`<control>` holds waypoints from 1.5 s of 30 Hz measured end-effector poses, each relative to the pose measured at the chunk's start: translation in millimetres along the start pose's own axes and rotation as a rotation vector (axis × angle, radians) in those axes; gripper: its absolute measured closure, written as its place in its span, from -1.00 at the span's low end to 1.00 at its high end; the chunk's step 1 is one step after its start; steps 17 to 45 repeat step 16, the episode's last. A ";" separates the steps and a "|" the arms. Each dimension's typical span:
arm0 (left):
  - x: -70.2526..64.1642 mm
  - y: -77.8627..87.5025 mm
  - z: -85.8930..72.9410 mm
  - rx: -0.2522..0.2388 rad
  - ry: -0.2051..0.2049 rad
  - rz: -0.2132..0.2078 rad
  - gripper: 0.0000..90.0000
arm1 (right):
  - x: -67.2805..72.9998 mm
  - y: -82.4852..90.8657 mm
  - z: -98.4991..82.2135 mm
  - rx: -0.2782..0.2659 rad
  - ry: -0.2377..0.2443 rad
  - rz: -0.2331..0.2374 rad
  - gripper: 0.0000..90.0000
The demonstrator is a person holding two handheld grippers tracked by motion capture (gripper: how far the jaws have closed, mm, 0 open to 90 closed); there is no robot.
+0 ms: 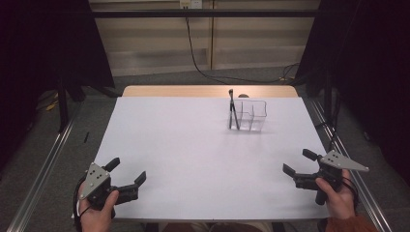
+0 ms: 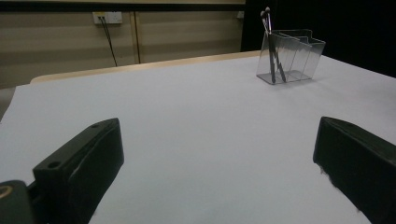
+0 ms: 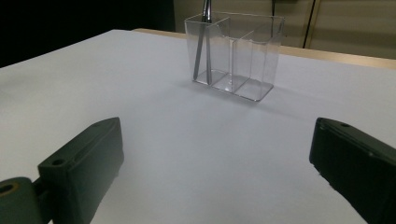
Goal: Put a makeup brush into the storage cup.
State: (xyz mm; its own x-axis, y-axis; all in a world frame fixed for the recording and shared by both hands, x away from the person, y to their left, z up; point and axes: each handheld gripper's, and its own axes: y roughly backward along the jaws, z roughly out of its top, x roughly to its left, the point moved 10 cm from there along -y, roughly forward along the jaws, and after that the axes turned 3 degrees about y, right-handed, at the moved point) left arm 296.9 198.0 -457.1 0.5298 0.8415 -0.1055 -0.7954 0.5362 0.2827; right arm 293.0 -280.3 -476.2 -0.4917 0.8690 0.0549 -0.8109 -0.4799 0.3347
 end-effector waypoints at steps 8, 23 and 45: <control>-0.2 1.8 0.6 -0.004 0.001 -0.002 -0.96 | -2.4 5.1 -1.9 -0.009 0.005 -0.018 -0.95; 0.5 -0.3 0.7 -0.002 0.003 0.001 -0.96 | -2.5 4.4 -3.6 -0.004 0.003 -0.012 -0.95; 0.5 -0.3 0.7 -0.002 0.003 0.001 -0.96 | -2.5 4.4 -3.6 -0.004 0.003 -0.012 -0.95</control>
